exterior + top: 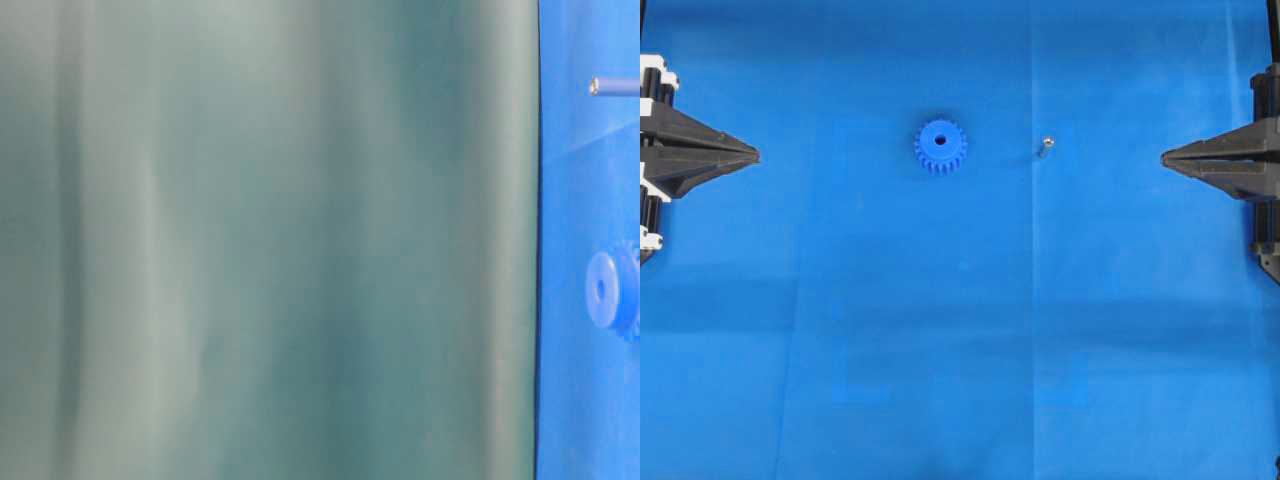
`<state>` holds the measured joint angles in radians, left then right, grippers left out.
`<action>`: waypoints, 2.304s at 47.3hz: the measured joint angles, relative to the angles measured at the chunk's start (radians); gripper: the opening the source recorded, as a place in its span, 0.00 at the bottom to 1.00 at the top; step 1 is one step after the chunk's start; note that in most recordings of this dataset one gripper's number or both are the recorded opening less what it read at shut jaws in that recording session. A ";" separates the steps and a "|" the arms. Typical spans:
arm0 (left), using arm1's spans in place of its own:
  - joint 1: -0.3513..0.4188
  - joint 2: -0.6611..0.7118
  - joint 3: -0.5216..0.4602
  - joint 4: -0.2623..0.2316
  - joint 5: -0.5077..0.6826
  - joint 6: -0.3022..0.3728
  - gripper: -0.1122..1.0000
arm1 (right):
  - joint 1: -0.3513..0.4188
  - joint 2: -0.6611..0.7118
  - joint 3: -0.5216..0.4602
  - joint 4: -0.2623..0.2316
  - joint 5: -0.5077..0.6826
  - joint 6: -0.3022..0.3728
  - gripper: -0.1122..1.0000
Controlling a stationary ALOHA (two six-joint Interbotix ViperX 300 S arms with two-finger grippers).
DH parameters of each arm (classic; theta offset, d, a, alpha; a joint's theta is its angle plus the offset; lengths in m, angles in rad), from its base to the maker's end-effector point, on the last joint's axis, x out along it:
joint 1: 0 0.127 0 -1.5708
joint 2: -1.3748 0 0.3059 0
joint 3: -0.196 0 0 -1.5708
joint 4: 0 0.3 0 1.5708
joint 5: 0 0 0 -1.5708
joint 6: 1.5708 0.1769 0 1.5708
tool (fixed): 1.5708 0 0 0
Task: Insert the shaft placed at a random location into the center hole of the small gear at another random location.
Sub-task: 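Move the right gripper left and lower it over the silver shaft, then close the right gripper on the silver shaft and lift it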
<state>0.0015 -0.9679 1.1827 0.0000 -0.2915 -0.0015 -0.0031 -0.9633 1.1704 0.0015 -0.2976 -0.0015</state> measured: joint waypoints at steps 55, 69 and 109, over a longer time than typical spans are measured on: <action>-0.014 -0.023 0.000 0.002 0.025 -0.012 0.10 | -0.201 0.716 0.012 0.183 -0.397 -0.005 0.77; -0.014 -0.025 0.000 0.000 0.025 -0.011 0.10 | -0.202 0.965 -0.040 0.224 -0.502 -0.005 0.76; -0.002 -0.026 0.002 0.000 0.038 -0.011 0.10 | -0.192 1.042 -0.069 0.224 -0.503 0.006 0.15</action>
<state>0.0000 -0.9940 1.1842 0.0000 -0.2531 -0.0123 -0.1948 0.0782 1.1014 0.2255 -0.8007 0.0046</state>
